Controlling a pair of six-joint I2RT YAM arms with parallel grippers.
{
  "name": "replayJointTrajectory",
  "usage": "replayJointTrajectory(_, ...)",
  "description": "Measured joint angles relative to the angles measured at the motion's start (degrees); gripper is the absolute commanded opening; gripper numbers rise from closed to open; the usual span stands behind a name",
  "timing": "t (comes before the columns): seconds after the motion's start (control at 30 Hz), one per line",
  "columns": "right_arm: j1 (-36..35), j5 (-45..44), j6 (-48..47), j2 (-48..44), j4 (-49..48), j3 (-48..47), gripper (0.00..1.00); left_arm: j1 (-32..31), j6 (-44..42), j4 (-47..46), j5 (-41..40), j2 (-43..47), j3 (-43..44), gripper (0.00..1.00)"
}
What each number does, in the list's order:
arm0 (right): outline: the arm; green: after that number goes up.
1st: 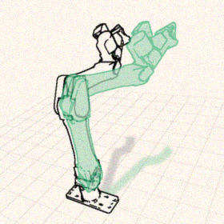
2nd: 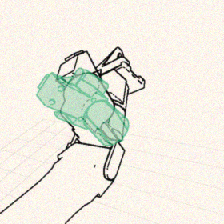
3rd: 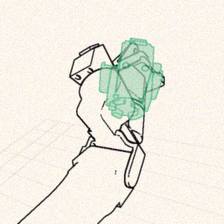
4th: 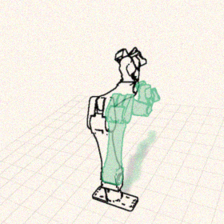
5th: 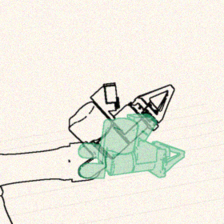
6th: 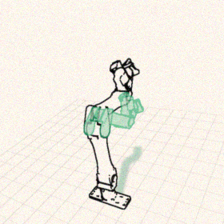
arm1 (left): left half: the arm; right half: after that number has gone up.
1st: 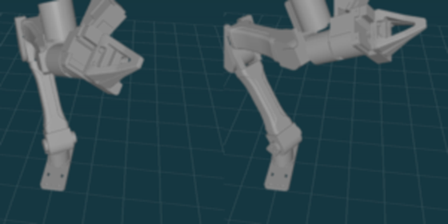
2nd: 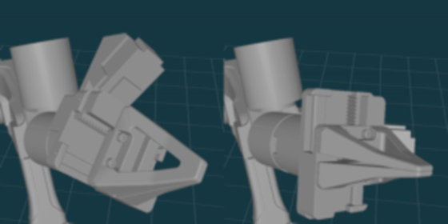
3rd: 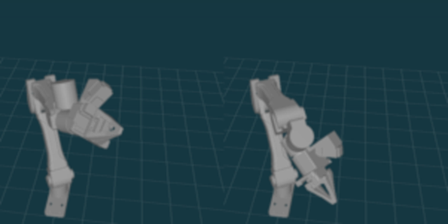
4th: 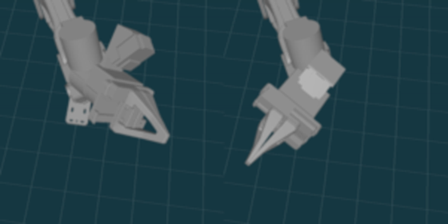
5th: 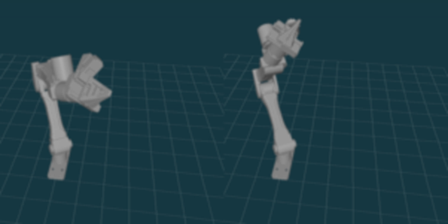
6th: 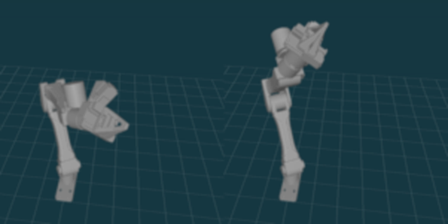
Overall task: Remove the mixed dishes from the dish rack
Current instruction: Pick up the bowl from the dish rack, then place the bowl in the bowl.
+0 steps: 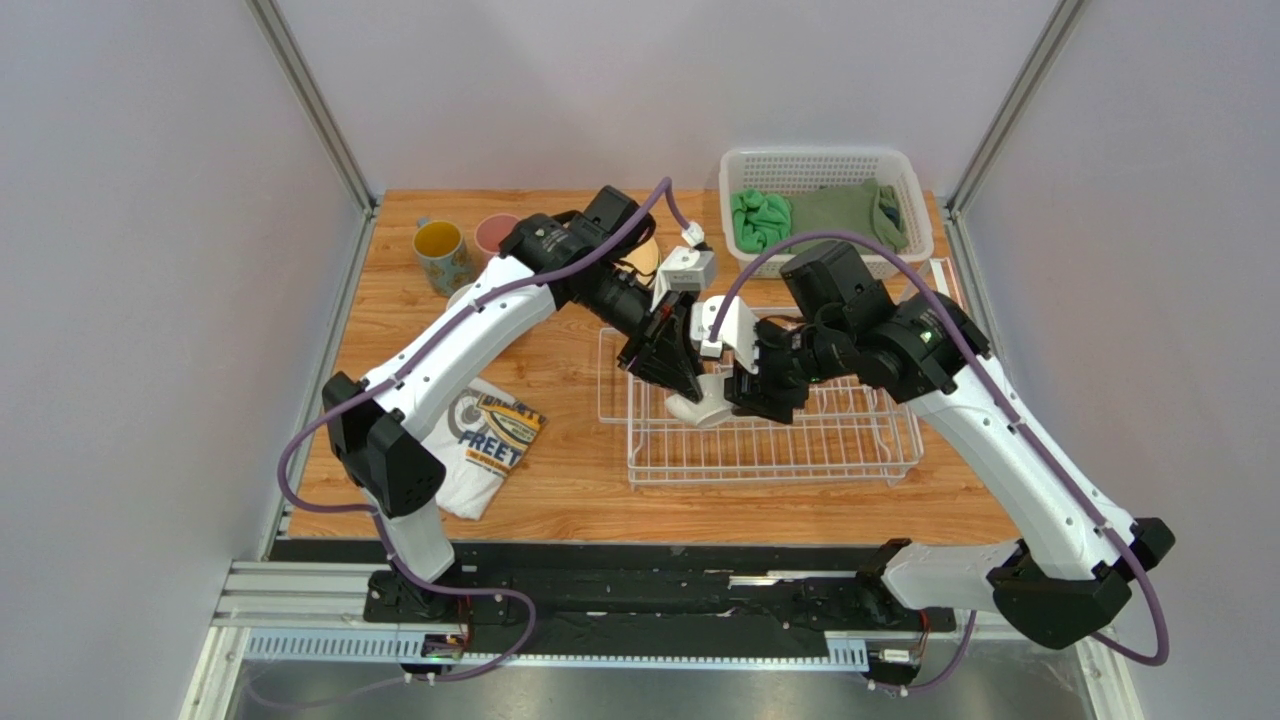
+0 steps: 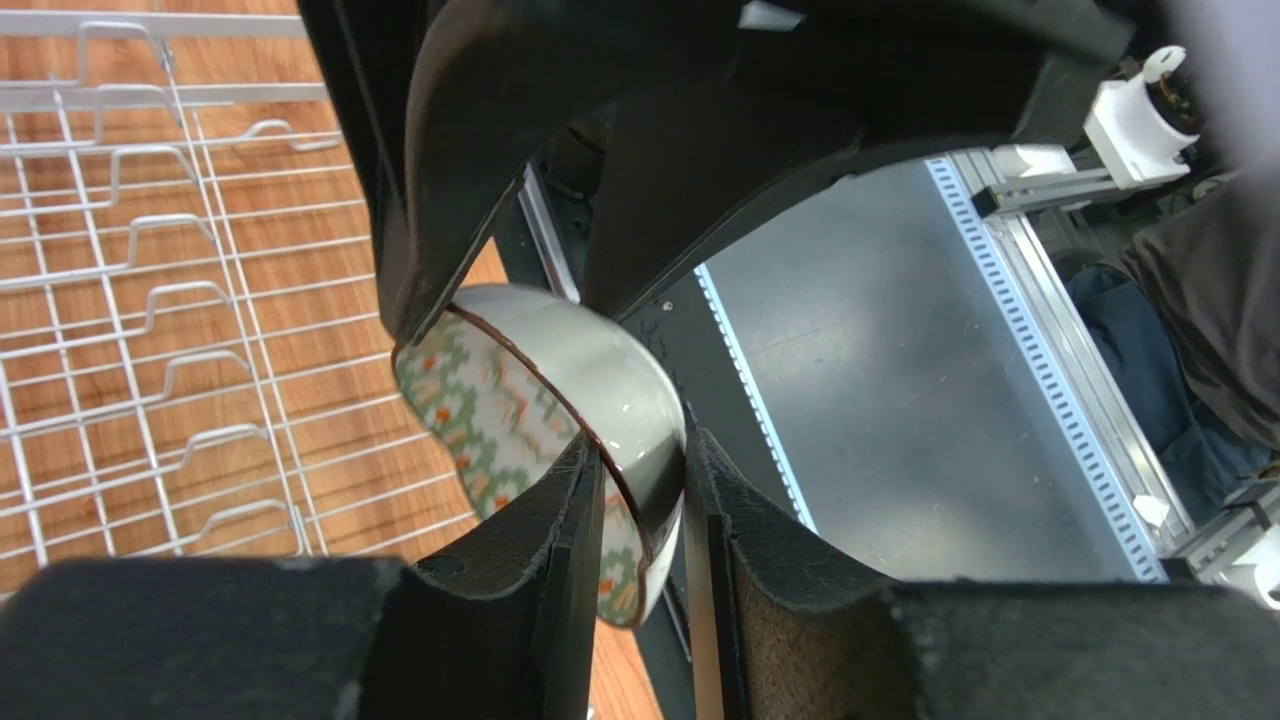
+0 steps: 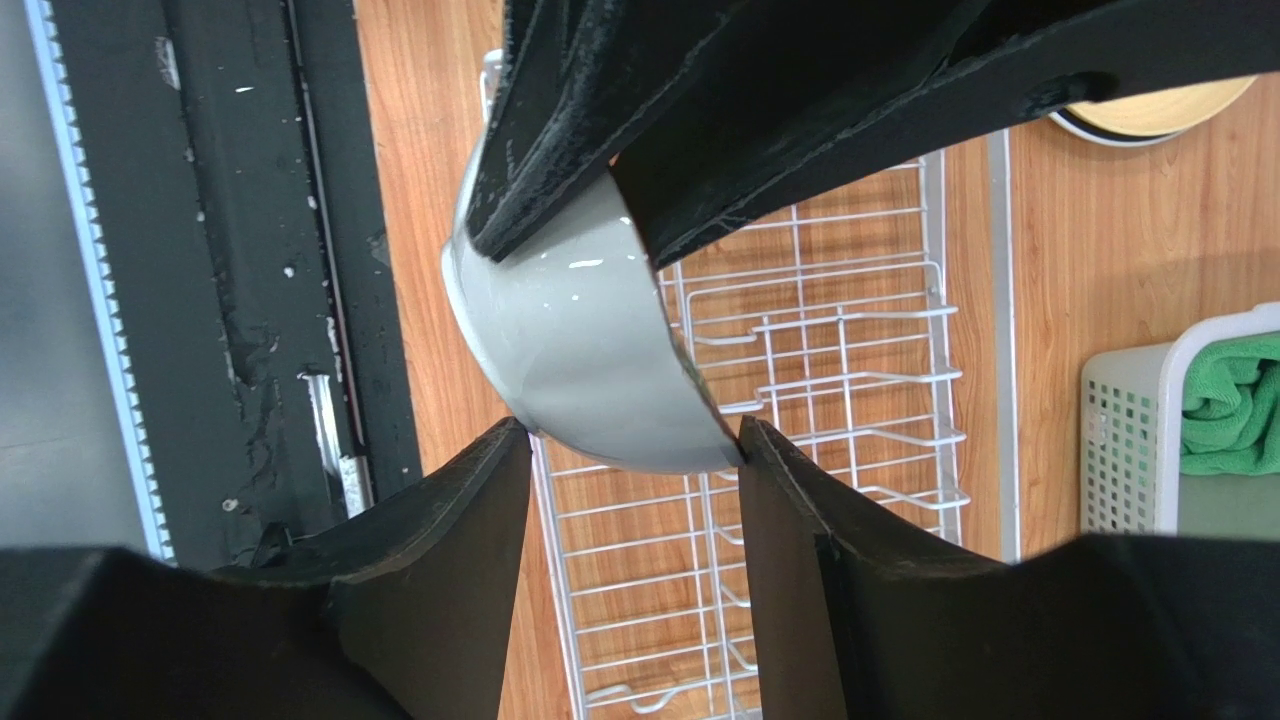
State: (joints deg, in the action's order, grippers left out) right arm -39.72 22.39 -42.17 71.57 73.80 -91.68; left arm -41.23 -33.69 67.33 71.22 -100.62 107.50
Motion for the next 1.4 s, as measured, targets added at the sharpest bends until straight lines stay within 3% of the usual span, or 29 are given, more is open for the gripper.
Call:
replayJointTrajectory(0.27, -0.3, -6.9, 1.9, -0.2, -4.5, 2.6, 0.4, -0.1, -0.2, 0.7, -1.7, 0.1, 1.4, 0.0)
replayJointTrajectory(0.6, -0.3, -10.3, 2.3, -0.6, -6.2, 3.5, 0.43, 0.0, -0.3, 0.7, -4.5, 0.2, 1.4, 0.0)
replayJointTrajectory(0.87, -0.3, -13.8, 2.3, -2.4, -8.2, 5.6, 0.51, -0.3, -0.1, 0.0, -8.2, 1.2, 0.7, 0.0)
replayJointTrajectory(1.4, -0.3, -16.6, 3.4, -10.4, -11.6, 12.9, 0.52, 1.5, 2.4, -5.3, -19.8, 6.7, -5.6, 0.0)
